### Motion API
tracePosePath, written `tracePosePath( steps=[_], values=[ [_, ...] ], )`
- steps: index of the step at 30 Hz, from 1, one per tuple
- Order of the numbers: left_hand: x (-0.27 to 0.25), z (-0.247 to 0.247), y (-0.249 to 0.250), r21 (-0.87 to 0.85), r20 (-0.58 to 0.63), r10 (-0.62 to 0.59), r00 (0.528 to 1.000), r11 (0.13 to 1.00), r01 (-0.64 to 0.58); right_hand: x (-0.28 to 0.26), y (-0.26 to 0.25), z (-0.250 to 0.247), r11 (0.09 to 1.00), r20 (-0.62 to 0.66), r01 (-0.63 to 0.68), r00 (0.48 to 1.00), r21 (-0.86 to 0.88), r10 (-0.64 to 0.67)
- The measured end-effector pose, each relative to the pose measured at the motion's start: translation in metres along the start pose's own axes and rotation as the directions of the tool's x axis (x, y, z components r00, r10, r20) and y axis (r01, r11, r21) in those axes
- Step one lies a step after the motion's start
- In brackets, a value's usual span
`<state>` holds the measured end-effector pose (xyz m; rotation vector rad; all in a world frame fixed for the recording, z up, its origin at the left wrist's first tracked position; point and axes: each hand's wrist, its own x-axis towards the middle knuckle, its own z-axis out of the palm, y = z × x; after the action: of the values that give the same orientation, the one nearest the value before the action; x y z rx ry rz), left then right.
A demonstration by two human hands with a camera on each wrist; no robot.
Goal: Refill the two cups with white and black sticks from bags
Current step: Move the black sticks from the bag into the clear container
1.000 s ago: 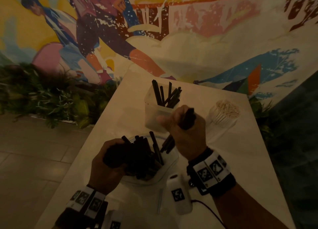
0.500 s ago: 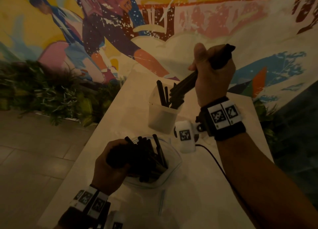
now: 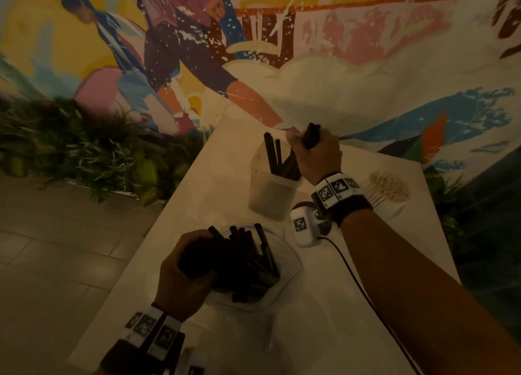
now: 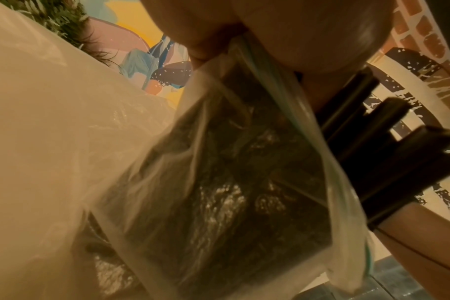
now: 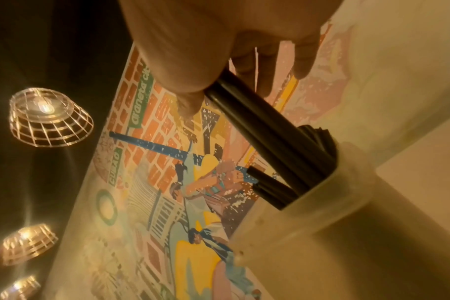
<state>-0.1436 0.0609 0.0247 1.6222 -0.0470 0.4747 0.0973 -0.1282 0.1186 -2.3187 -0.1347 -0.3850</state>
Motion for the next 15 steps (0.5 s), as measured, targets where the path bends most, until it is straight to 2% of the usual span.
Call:
tracePosePath(
  steps=[2,3,8,12,14,15],
  values=[
    [0.0,0.0,0.0,-0.009,-0.002,0.0,1.0,1.0,0.0,-0.004,0.004,0.002,0.988,0.07,-0.01,0.997,-0.156,0.021],
    [0.0,0.001,0.001,-0.014,-0.001,0.0,1.0,1.0,0.0,-0.007,0.006,0.003,0.983,0.073,-0.017,0.997,-0.181,0.03],
    [-0.001,-0.001,-0.003,-0.014,0.0,0.006,1.0,1.0,-0.006,-0.009,0.015,0.007,0.994,-0.118,0.015,0.993,0.11,-0.002],
    [-0.001,-0.001,-0.004,-0.026,-0.002,-0.013,1.0,1.0,0.013,-0.011,0.015,0.004,0.984,-0.091,-0.034,0.995,0.173,0.051],
    [-0.001,-0.001,-0.002,-0.006,-0.001,0.006,1.0,1.0,-0.006,-0.012,0.016,0.004,0.99,-0.073,-0.038,0.996,0.139,0.048],
    [-0.001,0.0,-0.001,0.004,-0.001,0.015,1.0,1.0,-0.015,-0.012,0.017,0.006,0.997,-0.021,-0.031,0.999,0.068,0.032]
  ],
)
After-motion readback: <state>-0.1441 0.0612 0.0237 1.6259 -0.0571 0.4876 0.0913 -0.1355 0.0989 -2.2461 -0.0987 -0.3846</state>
